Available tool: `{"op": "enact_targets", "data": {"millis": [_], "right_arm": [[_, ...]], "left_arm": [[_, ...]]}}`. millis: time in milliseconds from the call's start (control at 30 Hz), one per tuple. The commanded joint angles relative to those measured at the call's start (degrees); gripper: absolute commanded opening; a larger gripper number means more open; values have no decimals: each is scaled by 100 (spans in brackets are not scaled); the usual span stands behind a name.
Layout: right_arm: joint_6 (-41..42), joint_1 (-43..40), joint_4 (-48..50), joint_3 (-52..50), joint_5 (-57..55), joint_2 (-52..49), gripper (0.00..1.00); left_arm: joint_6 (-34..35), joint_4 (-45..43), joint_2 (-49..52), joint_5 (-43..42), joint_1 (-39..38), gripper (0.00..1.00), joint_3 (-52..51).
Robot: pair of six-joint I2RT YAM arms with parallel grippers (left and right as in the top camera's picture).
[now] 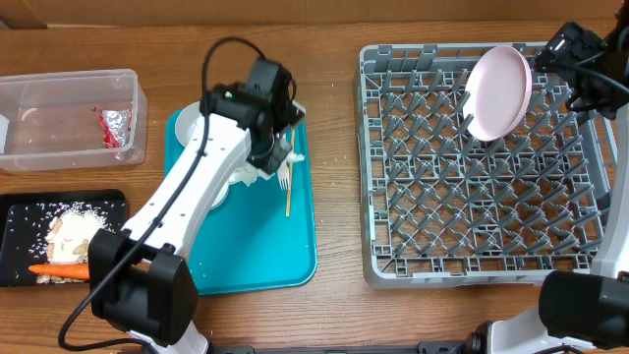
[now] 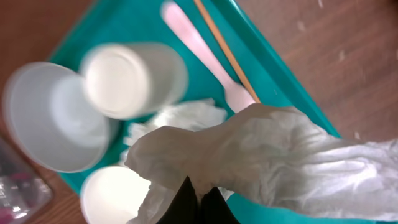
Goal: Sort waste into correct bins and load items into the dishwasher rack
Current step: 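Carry the tissue left and release it into the clear bin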
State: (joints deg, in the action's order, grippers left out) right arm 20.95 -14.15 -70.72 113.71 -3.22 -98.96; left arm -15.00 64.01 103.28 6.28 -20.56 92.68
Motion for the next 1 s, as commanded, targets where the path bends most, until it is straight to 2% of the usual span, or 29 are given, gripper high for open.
{"op": "enact_targets", "data": {"millis": [0, 133, 333, 533, 667, 700, 767, 867, 933, 967], "right_arm": [[11, 9, 9, 68, -15, 48, 100], [11, 9, 9, 68, -15, 48, 100], [11, 9, 9, 68, -15, 48, 100], [11, 9, 9, 68, -15, 48, 100], [11, 9, 9, 68, -15, 48, 100], [11, 9, 9, 68, -15, 48, 100], [11, 9, 9, 68, -15, 48, 100], [11, 9, 11, 68, -15, 48, 100], [11, 9, 9, 68, -15, 48, 100], [11, 9, 7, 68, -15, 48, 100]], "left_arm": [[505, -72, -35, 496, 315, 4, 485], [1110, -402, -35, 901, 992, 4, 737], [2166, -1165, -20, 629, 2559, 4, 745], [2186, -1961, 90, -925, 3919, 4, 717], [2173, -2323, 254, -1071, 4382, 5, 680], [2135, -2376, 326, -1073, 4448, 9, 680], [2140, -2426, 470, -1073, 4540, 35, 680], [2120, -2452, 745, -1019, 4577, 50, 680], [2124, -2415, 935, -1025, 4575, 84, 680], [2124, -2361, 1032, -1038, 4575, 94, 680]]}}
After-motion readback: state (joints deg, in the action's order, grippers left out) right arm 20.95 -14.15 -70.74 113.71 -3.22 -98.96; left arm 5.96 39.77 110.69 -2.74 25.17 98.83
